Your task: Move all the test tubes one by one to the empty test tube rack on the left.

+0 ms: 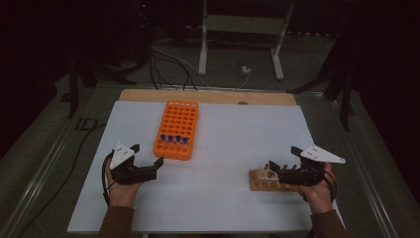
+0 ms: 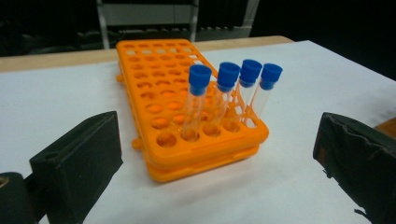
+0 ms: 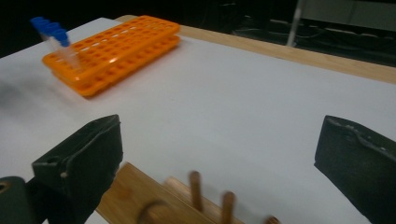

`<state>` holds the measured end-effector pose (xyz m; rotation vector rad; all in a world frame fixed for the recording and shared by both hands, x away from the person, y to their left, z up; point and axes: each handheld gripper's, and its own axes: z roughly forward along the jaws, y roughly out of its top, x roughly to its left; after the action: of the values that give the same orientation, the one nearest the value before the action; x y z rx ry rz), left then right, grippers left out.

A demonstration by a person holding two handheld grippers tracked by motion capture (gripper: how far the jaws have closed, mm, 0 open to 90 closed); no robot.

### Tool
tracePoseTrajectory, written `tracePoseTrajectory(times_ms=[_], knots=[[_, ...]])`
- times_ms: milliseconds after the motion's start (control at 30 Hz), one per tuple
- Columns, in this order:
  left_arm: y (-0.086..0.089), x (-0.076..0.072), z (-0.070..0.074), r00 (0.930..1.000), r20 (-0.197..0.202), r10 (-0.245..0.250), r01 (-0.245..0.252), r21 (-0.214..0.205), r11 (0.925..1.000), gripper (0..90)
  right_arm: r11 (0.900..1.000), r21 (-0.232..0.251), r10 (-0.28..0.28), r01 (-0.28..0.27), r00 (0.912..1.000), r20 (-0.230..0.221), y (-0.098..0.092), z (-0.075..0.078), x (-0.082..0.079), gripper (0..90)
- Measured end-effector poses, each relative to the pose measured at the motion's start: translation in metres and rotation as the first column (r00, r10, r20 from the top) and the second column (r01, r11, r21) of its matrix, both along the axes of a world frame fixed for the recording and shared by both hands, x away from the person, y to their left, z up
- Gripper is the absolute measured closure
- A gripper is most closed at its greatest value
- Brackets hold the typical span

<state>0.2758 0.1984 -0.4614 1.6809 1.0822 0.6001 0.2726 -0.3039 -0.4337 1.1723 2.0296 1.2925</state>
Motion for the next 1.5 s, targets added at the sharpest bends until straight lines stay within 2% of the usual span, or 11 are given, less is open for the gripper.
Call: tracePoseTrajectory(times_ms=[67,300,433,533,667,833,1067,1133,1233,1367,1500], knots=[[-0.001,-0.001,0.001,1.0000,0.009,0.003,-0.003,0.001,1.0000,1.2,0.9998,0.006,-0.019,0.019,0.9998,0.000,-0.008,-0.001,-0.001,1.2],[-0.001,-0.001,-0.002,1.0000,-0.006,0.006,-0.006,-0.007,1.0000,1.2,0.9964,0.026,-0.081,0.081,0.9967,0.001,-0.037,0.000,-0.007,1.2],[-0.002,-0.001,-0.002,1.0000,-0.007,0.006,-0.006,-0.009,0.9999,1.2,0.9907,0.036,-0.132,0.131,0.9911,0.015,-0.055,0.004,-0.011,1.5],[-0.002,-0.001,-0.003,0.9999,-0.010,0.008,-0.008,-0.010,0.9999,1.2,0.9852,0.043,-0.167,0.166,0.9858,0.017,-0.069,0.005,-0.015,4.9],[-0.002,-0.001,-0.003,0.9999,-0.012,0.004,-0.004,-0.008,1.0000,1.2,0.9803,0.040,-0.194,0.193,0.9808,0.020,-0.085,0.005,-0.023,7.0],[-0.004,-0.001,-0.004,0.9998,-0.017,0.001,-0.001,-0.007,1.0000,1.2,0.9772,0.004,-0.212,0.212,0.9769,0.021,-0.098,0.001,-0.035,19.4],[-0.006,0.000,-0.005,0.9998,-0.021,-0.003,0.003,-0.002,1.0000,1.2,0.9794,-0.031,-0.199,0.199,0.9799,-0.001,-0.107,-0.012,-0.047,60.5],[-0.006,0.000,-0.005,0.9997,-0.022,-0.004,0.004,0.000,1.0000,1.2,0.9815,-0.043,-0.187,0.186,0.9823,-0.011,-0.107,-0.015,-0.048,68.1],[-0.006,0.000,-0.005,0.9997,-0.023,-0.004,0.004,0.000,1.0000,1.2,0.9821,-0.069,-0.177,0.175,0.9841,-0.019,-0.104,-0.018,-0.047,75.3],[-0.006,0.000,-0.005,0.9997,-0.022,-0.003,0.003,-0.002,1.0000,1.2,0.9813,-0.094,-0.169,0.168,0.9855,-0.009,-0.101,-0.018,-0.048,75.8],[-0.006,0.000,-0.005,0.9997,-0.023,-0.004,0.004,-0.002,1.0000,1.2,0.9819,-0.094,-0.166,0.165,0.9860,-0.011,-0.101,-0.019,-0.049,75.6]])
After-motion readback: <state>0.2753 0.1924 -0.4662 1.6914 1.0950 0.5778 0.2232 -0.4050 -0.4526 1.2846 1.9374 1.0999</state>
